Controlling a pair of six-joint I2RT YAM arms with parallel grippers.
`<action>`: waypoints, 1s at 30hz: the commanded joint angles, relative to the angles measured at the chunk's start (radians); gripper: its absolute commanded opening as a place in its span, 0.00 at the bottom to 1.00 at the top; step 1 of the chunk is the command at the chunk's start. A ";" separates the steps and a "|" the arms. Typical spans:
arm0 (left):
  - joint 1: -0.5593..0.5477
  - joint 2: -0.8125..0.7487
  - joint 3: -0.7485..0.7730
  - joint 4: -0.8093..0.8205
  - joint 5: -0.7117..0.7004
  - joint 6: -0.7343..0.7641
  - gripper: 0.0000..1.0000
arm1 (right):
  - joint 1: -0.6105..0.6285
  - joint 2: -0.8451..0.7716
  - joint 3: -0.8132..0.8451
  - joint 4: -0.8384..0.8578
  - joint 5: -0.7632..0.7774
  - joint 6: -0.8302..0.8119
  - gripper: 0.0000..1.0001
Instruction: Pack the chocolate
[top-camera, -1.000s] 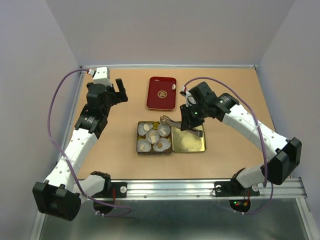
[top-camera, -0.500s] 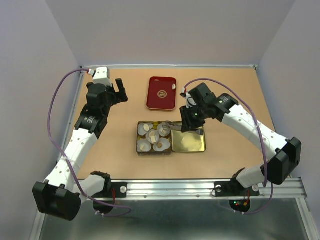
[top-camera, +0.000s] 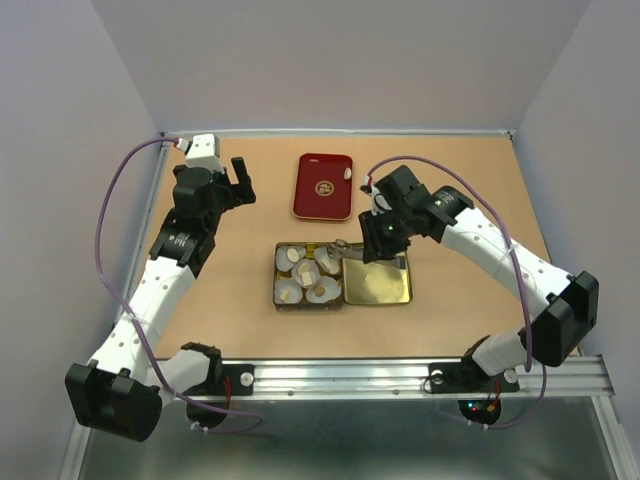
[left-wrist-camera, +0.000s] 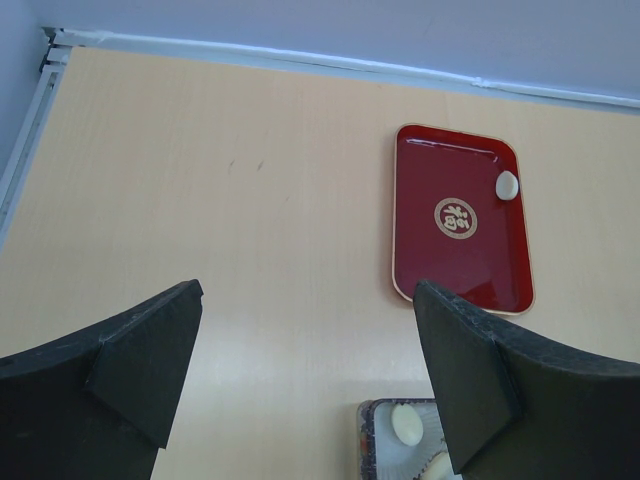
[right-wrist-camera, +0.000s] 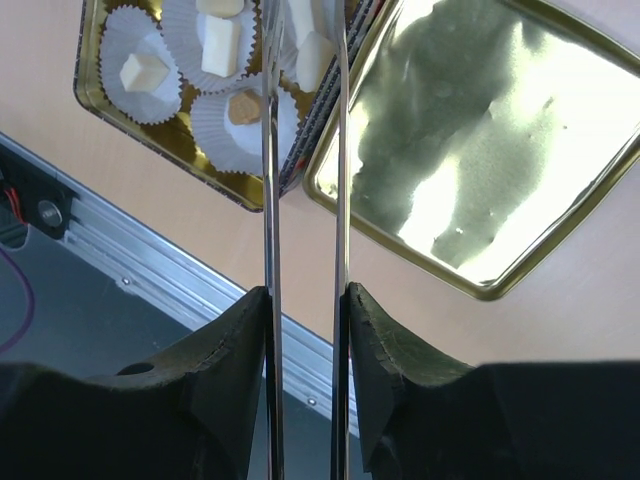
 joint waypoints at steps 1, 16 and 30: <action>-0.004 -0.017 0.054 0.024 -0.011 0.016 0.99 | 0.007 0.008 0.073 0.042 0.048 0.005 0.41; -0.006 -0.028 0.054 0.025 0.005 0.013 0.99 | -0.028 0.220 0.360 0.188 0.364 -0.011 0.41; -0.006 -0.043 0.053 0.025 0.005 0.014 0.99 | -0.088 0.548 0.575 0.207 0.530 0.040 0.42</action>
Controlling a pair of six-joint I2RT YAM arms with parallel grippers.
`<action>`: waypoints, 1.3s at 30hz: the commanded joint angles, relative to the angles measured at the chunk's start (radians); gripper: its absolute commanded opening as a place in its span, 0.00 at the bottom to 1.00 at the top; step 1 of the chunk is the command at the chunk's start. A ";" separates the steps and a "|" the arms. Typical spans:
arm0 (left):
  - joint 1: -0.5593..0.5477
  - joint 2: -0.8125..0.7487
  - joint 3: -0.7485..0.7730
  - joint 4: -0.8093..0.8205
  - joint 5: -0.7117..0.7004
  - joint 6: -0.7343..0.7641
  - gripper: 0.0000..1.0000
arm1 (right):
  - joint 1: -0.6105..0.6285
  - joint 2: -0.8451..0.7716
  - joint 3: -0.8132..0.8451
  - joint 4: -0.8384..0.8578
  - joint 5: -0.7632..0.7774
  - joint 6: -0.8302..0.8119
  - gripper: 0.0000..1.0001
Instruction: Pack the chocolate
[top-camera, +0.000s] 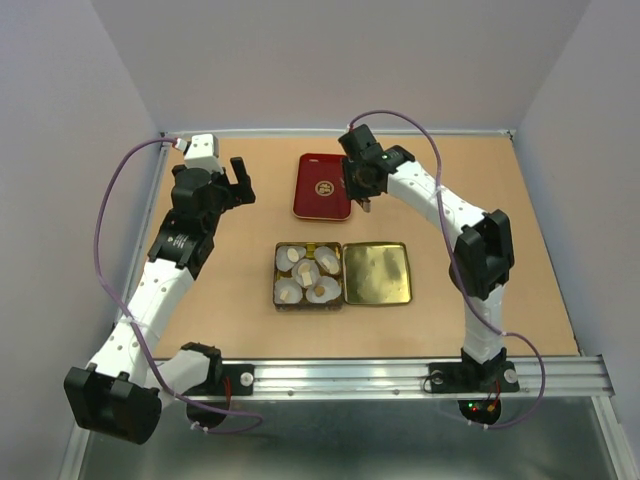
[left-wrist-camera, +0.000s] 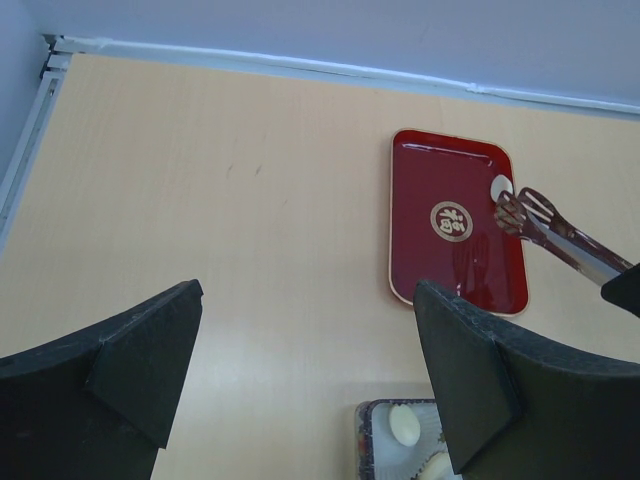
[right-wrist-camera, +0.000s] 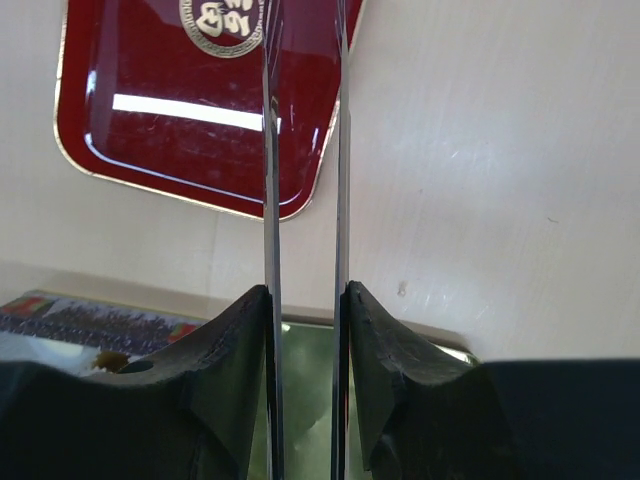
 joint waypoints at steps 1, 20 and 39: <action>-0.006 -0.030 0.053 0.027 0.001 0.014 0.99 | -0.015 0.012 0.082 0.043 0.061 0.026 0.42; -0.006 -0.017 0.051 0.027 0.002 0.013 0.99 | -0.029 0.030 0.084 0.070 0.024 0.042 0.42; -0.006 -0.020 0.050 0.025 -0.002 0.014 0.99 | -0.029 0.099 0.096 0.075 -0.003 0.069 0.42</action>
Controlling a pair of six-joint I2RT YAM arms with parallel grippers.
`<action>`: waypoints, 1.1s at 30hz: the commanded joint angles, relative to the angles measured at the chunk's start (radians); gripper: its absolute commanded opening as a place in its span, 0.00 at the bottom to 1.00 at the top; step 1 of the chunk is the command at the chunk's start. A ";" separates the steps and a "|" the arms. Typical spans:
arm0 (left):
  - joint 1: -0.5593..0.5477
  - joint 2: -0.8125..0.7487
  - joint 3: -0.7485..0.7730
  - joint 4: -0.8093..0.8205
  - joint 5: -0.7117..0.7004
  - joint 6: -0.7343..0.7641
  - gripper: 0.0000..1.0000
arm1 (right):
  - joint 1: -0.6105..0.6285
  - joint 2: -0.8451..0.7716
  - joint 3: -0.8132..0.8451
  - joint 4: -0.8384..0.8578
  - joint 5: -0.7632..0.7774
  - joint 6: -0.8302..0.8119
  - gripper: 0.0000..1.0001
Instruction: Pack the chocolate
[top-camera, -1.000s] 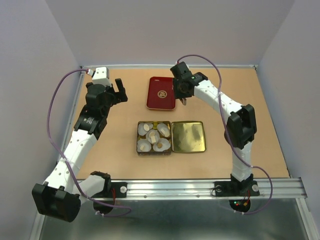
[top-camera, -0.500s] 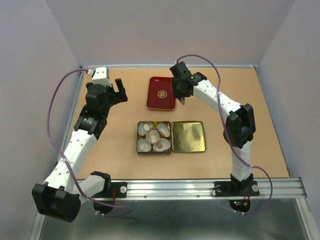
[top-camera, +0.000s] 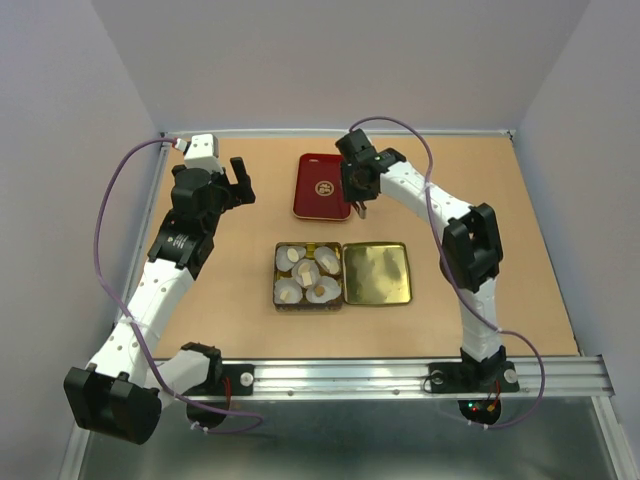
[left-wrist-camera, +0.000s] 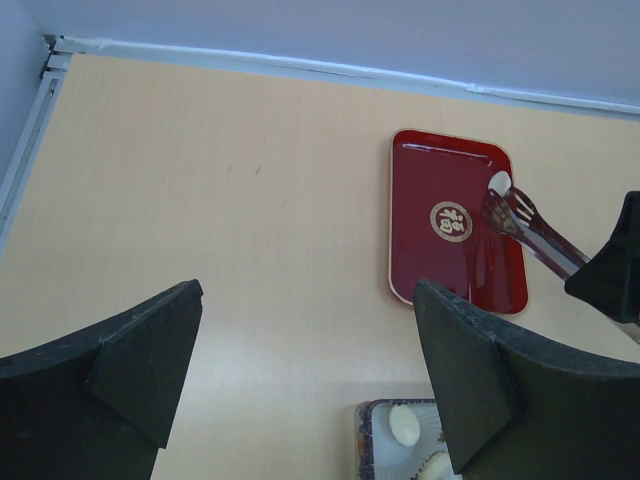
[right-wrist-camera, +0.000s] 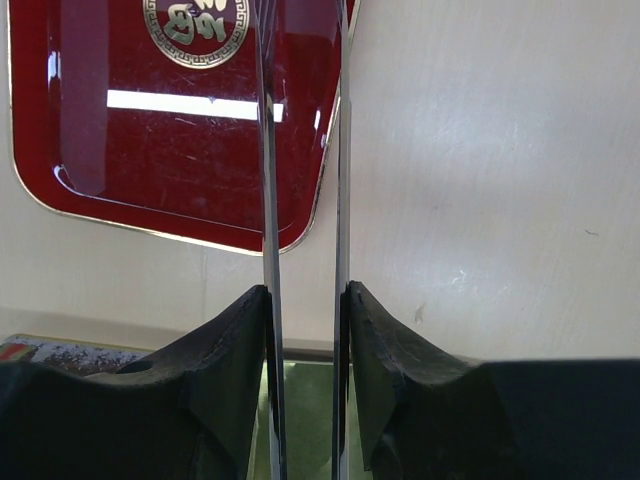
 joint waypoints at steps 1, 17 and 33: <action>-0.007 -0.021 0.050 0.025 -0.002 0.014 0.99 | -0.006 -0.002 0.076 0.044 0.002 0.016 0.42; -0.009 -0.024 0.050 0.025 -0.002 0.014 0.99 | -0.018 0.032 0.110 0.038 0.029 0.040 0.43; -0.012 -0.027 0.051 0.025 -0.005 0.014 0.99 | -0.029 0.049 0.093 0.030 0.018 0.045 0.43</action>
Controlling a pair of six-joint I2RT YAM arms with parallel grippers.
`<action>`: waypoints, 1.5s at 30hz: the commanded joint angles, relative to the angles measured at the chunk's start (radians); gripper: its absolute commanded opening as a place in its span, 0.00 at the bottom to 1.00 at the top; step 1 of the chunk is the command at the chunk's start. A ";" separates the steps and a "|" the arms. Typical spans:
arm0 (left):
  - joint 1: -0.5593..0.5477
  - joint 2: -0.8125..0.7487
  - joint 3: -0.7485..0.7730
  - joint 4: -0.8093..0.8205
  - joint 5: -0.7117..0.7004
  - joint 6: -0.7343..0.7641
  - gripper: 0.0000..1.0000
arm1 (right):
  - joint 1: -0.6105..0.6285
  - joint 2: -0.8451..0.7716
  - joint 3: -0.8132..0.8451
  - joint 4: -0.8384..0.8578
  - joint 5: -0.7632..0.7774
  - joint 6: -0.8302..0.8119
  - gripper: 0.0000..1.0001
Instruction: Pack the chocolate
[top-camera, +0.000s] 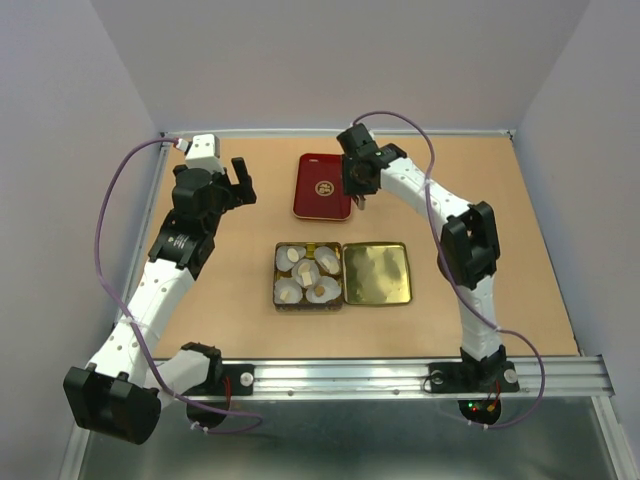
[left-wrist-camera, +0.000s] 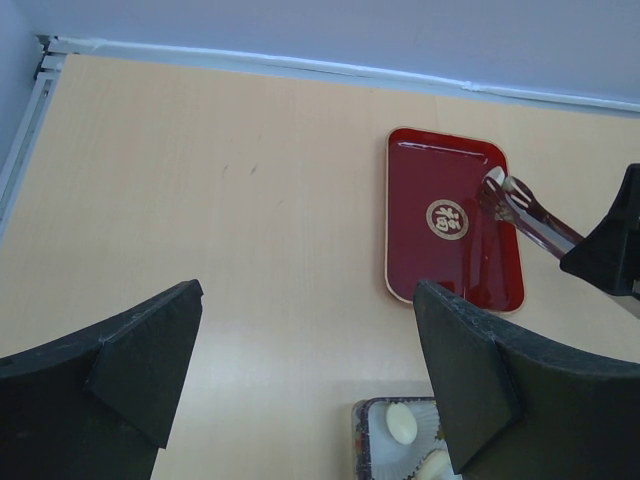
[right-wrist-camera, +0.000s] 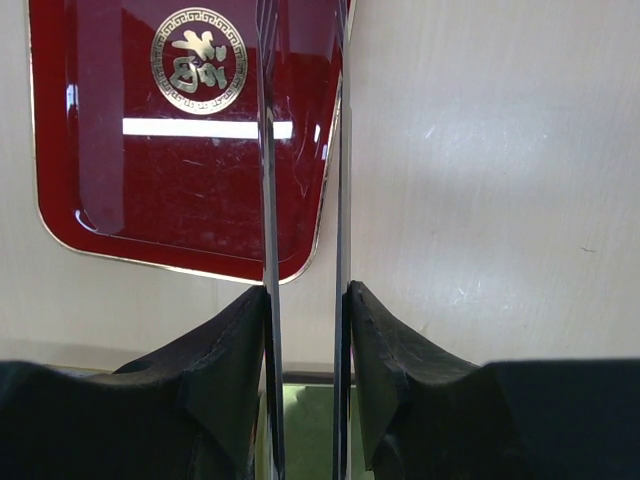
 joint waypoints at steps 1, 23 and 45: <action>-0.005 -0.027 0.050 0.025 -0.005 0.016 0.99 | -0.010 0.027 0.038 0.029 0.008 0.011 0.43; -0.009 -0.030 0.051 0.024 -0.010 0.019 0.99 | -0.038 0.063 0.087 0.028 -0.043 -0.023 0.28; -0.009 -0.009 0.056 0.019 -0.024 0.020 0.99 | 0.002 -0.383 -0.247 0.034 -0.488 -0.143 0.24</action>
